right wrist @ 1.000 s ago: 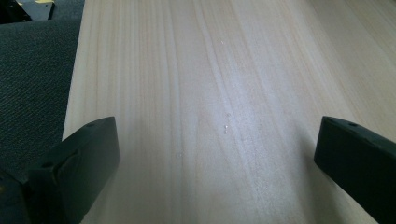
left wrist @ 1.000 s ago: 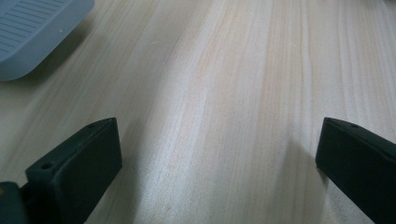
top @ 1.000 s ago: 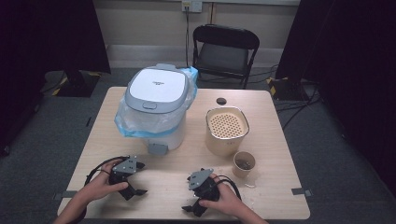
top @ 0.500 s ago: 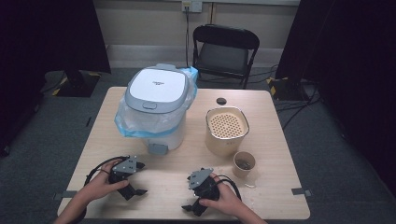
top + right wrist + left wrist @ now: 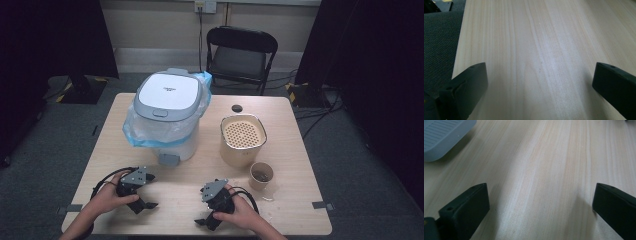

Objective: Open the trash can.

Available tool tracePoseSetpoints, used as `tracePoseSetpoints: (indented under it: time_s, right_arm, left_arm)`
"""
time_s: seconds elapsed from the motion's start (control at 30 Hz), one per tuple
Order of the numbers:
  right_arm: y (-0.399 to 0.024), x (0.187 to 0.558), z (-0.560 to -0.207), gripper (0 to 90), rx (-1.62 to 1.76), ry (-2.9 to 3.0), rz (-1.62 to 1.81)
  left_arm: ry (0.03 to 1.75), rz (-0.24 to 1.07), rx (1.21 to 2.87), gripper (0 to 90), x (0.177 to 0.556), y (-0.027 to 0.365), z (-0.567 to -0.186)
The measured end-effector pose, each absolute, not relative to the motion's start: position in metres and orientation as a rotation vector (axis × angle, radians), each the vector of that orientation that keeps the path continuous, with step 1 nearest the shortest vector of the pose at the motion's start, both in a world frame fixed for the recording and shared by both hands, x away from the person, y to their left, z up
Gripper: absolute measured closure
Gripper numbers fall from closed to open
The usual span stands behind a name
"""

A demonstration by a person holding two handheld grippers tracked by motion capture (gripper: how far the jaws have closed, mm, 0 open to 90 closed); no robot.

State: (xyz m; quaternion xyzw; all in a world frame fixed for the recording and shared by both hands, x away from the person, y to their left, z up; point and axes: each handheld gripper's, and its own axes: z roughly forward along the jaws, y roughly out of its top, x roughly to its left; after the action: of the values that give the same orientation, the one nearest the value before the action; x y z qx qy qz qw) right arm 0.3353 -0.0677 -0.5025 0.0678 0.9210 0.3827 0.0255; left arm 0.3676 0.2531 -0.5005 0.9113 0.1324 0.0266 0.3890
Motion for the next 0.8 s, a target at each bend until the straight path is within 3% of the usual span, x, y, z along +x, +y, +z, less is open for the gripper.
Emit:
tracePoseSetpoints:
  time_s: [0.03,0.1,0.2,0.27,0.33,0.5,0.8]
  right_arm:
    - [-0.068,0.335,-0.503,0.0,0.21,2.847,1.183]
    - [-0.068,0.336,-0.502,0.0,0.209,2.849,1.183]
    - [-0.068,0.336,-0.502,0.0,0.204,2.848,1.182]
    - [-0.067,0.337,-0.503,0.0,0.203,2.849,1.183]
    - [-0.067,0.337,-0.502,0.0,0.202,2.85,1.184]
    - [-0.067,0.338,-0.502,0.0,0.199,2.851,1.184]
    - [-0.067,0.338,-0.502,0.0,0.198,2.851,1.183]
  left_arm:
    - [0.337,0.068,2.317,4.9,0.368,0.253,-0.5]
    - [0.377,0.05,2.28,23.5,0.368,0.255,-0.497]
    - [0.434,0.056,2.267,12.7,0.368,0.255,-0.491]
    - [0.456,0.044,2.252,21.1,0.367,0.255,-0.489]
    - [0.483,0.028,2.253,15.8,0.366,0.255,-0.486]
    - [0.597,-0.016,2.24,15.9,0.367,0.255,-0.479]
    - [0.632,-0.038,2.251,19.2,0.368,0.252,-0.463]
